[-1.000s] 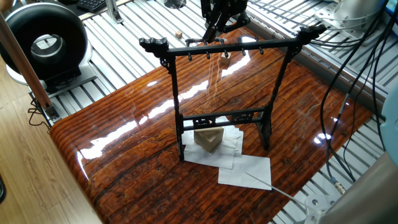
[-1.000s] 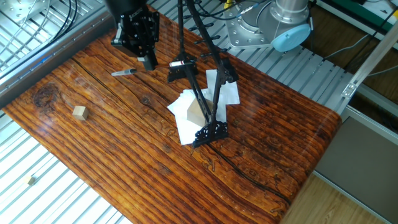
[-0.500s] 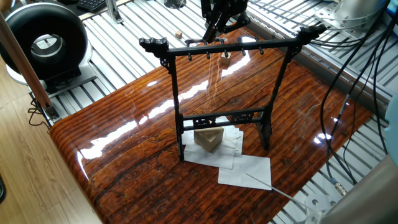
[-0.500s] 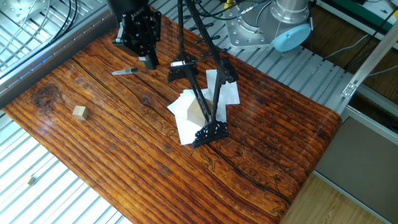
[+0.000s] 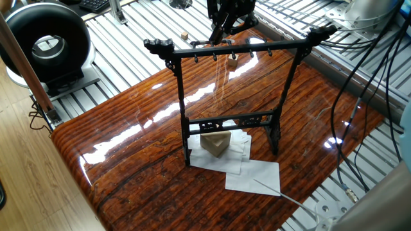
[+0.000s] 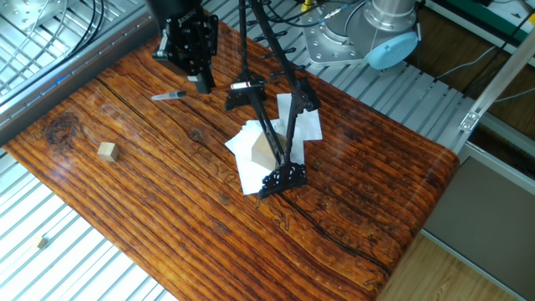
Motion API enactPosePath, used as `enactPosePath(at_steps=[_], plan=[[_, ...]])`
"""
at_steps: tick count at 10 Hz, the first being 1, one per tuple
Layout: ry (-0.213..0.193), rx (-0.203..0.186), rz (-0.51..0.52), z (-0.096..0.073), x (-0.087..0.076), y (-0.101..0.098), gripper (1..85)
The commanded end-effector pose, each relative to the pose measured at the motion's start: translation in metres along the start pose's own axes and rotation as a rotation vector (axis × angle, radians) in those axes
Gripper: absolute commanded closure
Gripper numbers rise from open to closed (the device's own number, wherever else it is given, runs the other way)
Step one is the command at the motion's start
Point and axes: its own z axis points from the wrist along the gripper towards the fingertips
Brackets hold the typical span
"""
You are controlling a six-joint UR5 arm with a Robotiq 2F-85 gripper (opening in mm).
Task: Place the brush on the pen rack
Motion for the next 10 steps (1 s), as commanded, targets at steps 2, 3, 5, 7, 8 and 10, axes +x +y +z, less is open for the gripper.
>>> enactPosePath(at_steps=[2, 3, 5, 7, 8, 10], plan=[[-0.002, 0.01, 0.005, -0.0041, -0.0034, -0.0009, 84.7], [0.002, 0.011, 0.006, -0.0042, -0.0031, -0.0009, 84.7], [0.002, 0.012, 0.008, -0.0041, -0.0033, -0.0011, 84.7], [0.004, 0.013, 0.009, -0.003, -0.0043, -0.0013, 84.7], [0.006, 0.014, 0.011, -0.0029, -0.0043, -0.0015, 84.7], [0.006, 0.016, 0.011, -0.0026, -0.0054, -0.0012, 84.7]])
